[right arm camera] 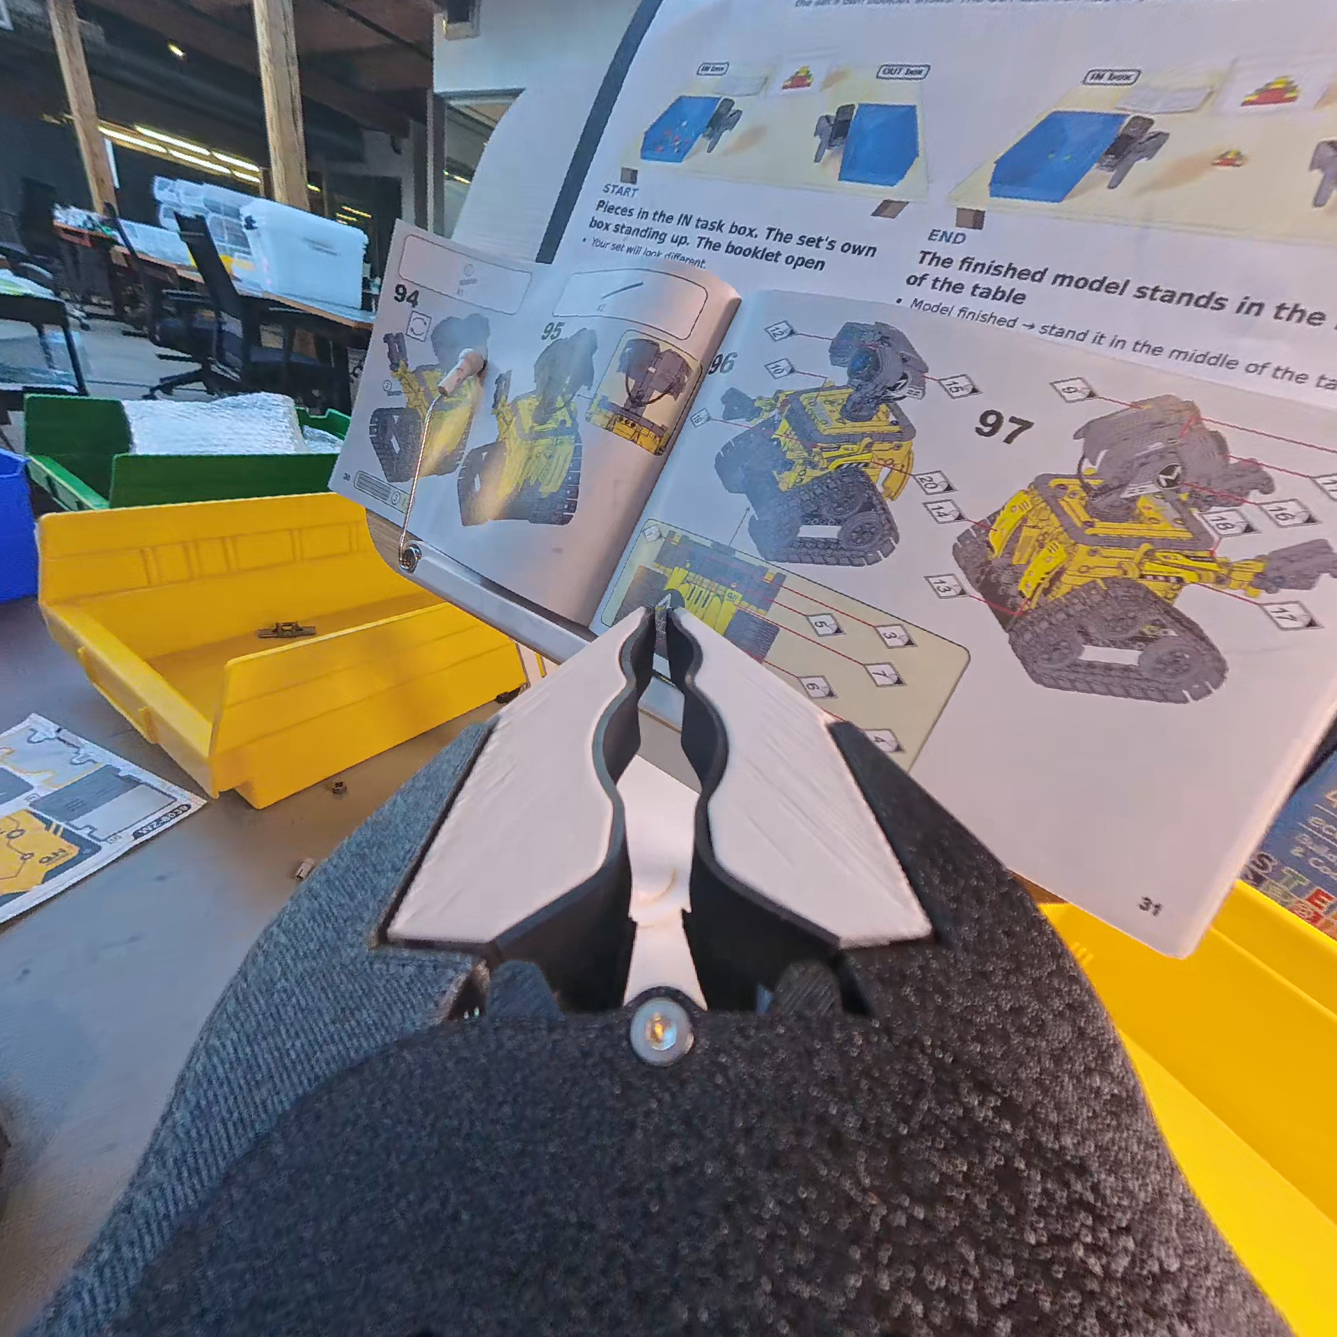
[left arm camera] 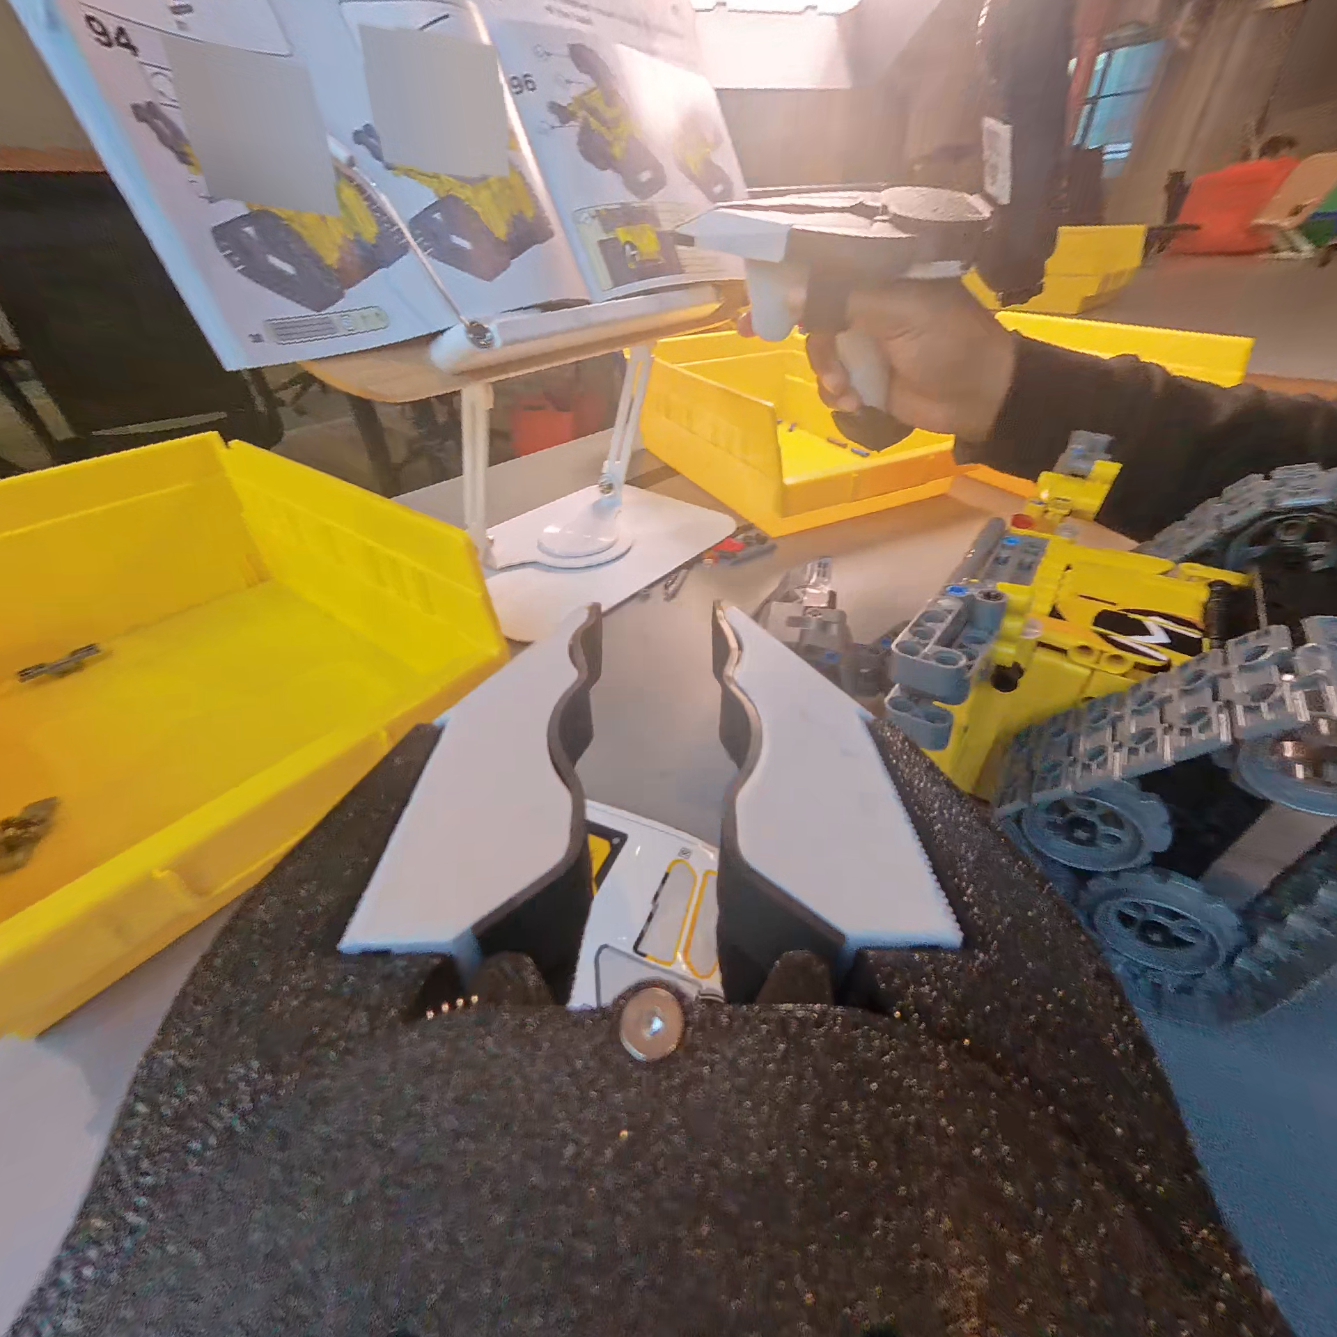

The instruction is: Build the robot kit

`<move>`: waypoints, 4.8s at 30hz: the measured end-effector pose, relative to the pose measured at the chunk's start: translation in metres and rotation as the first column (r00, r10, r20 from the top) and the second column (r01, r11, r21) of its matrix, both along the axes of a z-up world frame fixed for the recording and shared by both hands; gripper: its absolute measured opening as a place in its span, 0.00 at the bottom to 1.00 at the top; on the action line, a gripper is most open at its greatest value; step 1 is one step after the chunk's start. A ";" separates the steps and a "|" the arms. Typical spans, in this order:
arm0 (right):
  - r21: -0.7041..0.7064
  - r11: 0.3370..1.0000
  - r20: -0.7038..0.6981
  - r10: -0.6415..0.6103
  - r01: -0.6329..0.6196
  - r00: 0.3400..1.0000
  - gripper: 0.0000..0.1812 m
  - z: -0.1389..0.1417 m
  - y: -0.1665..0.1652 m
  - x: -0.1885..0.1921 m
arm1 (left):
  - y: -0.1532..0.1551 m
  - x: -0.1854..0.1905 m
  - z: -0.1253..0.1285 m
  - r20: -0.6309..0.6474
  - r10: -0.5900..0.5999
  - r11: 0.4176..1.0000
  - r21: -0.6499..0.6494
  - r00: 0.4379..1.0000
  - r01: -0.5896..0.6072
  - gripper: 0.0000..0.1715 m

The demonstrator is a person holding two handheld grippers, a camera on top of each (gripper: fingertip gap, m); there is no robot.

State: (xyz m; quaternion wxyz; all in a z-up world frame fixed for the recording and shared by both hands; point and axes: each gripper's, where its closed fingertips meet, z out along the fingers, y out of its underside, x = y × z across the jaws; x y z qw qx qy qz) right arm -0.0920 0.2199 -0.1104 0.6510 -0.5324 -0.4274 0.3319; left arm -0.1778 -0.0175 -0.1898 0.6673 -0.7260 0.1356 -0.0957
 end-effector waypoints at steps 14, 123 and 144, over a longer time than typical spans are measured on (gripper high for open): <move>0.010 1.000 0.028 -0.013 0.013 1.000 0.02 -0.002 0.004 -0.015 | 0.004 -0.003 -0.004 -0.057 0.046 0.999 0.006 0.997 -0.046 0.18; 0.514 0.629 0.493 0.339 -0.583 0.801 0.26 0.027 -0.269 -0.023 | -0.051 0.033 0.101 -0.786 0.201 0.979 0.182 0.584 -0.091 0.01; 0.907 0.363 0.180 0.126 -0.214 0.976 0.00 0.060 -0.240 -0.005 | -0.045 0.080 0.145 -0.046 -0.303 0.937 0.166 0.952 0.306 0.03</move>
